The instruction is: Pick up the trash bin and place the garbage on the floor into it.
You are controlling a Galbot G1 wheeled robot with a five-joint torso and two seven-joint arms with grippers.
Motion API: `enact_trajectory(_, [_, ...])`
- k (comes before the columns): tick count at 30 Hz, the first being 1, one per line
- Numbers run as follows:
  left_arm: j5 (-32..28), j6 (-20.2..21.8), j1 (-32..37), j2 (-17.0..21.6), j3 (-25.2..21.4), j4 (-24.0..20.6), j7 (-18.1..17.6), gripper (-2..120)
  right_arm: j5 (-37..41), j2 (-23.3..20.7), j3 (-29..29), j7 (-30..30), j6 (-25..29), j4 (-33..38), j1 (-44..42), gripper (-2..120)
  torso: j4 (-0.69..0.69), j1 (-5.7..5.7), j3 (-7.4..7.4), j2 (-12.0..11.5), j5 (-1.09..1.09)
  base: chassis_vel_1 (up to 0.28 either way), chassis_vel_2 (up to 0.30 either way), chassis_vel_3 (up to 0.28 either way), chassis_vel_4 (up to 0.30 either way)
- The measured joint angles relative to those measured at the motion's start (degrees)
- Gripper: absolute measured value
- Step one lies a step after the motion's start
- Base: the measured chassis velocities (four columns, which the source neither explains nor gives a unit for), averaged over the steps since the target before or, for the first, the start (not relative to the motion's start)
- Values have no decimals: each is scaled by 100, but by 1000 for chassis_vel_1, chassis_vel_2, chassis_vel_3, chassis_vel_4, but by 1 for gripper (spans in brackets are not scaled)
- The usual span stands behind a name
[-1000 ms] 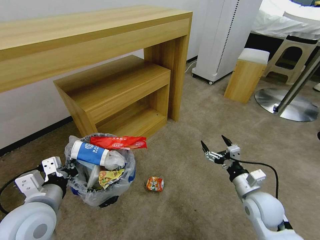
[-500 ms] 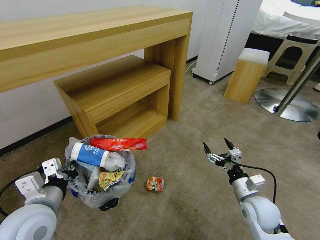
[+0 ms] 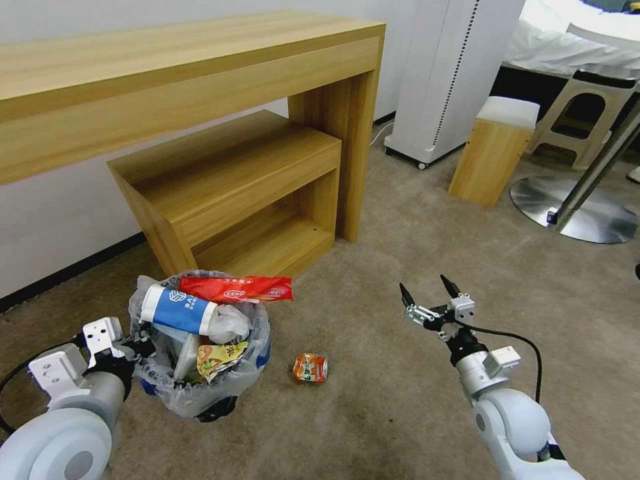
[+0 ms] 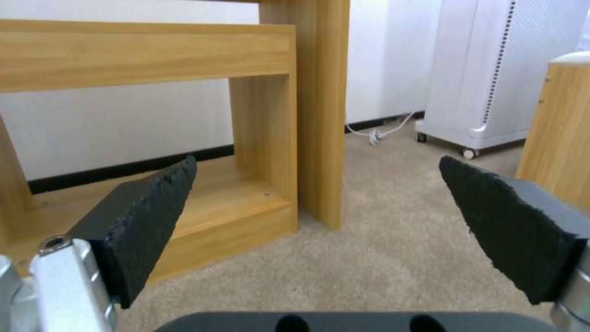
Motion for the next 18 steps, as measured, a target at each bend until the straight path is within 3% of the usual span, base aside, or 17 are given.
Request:
enact_trajectory(10, [-1,9,36,3,8,-46,-4,0,-9,13,5,0,52,41,-50,100,0,0,0,0,1,15,24,-18,-24])
enact_trajectory(18, [-5,9,68,2,-23,-107,-5,0,-34,17,21,-19,51,106,-71,100,0,0,0,0,-1,134,131,-113,-128])
